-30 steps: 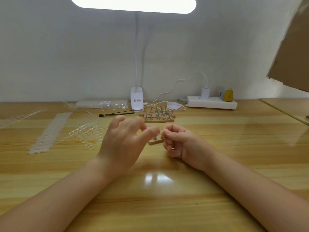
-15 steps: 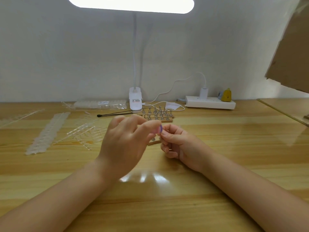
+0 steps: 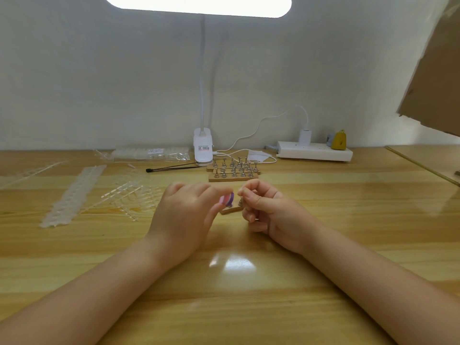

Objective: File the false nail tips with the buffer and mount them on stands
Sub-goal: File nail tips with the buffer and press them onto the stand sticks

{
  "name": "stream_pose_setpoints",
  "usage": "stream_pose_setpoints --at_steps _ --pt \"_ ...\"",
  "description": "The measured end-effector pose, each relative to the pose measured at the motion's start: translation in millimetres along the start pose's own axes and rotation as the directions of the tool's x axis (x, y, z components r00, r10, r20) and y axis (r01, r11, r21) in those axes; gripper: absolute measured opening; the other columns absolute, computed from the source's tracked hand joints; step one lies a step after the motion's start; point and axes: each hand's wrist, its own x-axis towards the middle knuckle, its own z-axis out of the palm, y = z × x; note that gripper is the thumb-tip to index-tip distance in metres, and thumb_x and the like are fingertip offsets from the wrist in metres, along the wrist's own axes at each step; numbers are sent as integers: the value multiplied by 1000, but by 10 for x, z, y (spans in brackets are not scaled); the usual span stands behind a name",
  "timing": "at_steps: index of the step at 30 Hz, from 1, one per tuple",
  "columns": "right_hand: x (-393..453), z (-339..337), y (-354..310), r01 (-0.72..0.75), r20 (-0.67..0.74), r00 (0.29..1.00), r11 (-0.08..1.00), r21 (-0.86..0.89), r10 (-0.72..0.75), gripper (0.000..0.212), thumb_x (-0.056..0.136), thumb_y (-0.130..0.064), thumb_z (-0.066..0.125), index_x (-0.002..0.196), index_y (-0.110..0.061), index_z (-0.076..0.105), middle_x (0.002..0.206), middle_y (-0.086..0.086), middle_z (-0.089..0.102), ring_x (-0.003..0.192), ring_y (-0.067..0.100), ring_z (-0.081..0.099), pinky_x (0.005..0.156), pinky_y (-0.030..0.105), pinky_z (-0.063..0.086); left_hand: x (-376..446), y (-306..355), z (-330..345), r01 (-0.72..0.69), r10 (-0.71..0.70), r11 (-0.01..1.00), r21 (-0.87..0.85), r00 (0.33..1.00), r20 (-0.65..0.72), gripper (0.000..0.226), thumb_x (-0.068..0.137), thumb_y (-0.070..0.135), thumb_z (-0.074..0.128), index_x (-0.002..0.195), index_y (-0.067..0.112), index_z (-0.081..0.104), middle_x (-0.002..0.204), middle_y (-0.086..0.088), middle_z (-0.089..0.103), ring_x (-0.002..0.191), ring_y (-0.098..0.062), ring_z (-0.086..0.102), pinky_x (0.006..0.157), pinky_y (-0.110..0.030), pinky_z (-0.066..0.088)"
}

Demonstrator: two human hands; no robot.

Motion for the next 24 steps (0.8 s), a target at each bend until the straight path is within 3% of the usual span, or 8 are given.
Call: stream_pose_setpoints --at_steps 3,8,12,15,18,21,24 --pt "-3 10 6 6 6 1000 999 -39 -6 9 81 -22 60 88 -16 56 69 -3 48 54 8 46 43 16 28 49 19 -30 -8 2 997 -70 997 -79 25 90 25 59 116 25 57 97 5 67 73 -11 60 80 -37 43" --pt "-5 10 -11 -14 -15 1000 1000 -6 14 4 82 -19 58 85 -16 56 67 -2 46 53 9 45 43 17 27 10 16 -13 -15 14 998 62 1000 22 20 90 19 62 109 22 66 91 1 66 75 -22 64 77 -37 42" --pt "-1 22 1 -16 -13 1000 999 -47 16 2 86 -15 56 87 -13 55 67 -2 48 53 9 44 45 19 25 48 48 -28 -97 105 992 86 989 -104 28 89 19 60 113 29 50 94 -3 65 68 -22 58 79 -37 40" --pt "6 30 -6 -39 -29 999 998 -42 38 12 93 -4 47 86 -11 54 63 -1 49 52 9 44 44 19 25 21 87 0 -210 229 960 188 970 -86 44 77 8 73 109 31 53 89 -3 64 62 -20 52 77 -37 43" --pt "12 16 -22 -65 -45 997 998 -13 64 14 94 -7 49 82 -12 56 61 -2 46 52 10 44 46 19 25 15 -48 -16 -133 148 967 219 988 -54 49 70 7 82 106 29 58 87 -5 64 61 -24 54 74 -38 45" --pt "9 22 -14 -61 -26 998 997 -36 60 11 94 -7 49 85 -11 56 61 -2 47 53 9 44 45 18 26 29 -36 -18 -150 174 972 180 977 -123 43 78 10 76 109 30 53 89 -5 64 63 -22 52 76 -38 44" --pt "3 25 -7 -55 -16 998 997 -61 54 13 93 -3 47 87 -12 54 63 -2 49 53 8 45 45 18 26 17 52 13 -238 266 947 215 958 -110 38 79 7 71 109 28 63 89 -3 64 65 -17 47 78 -38 41"
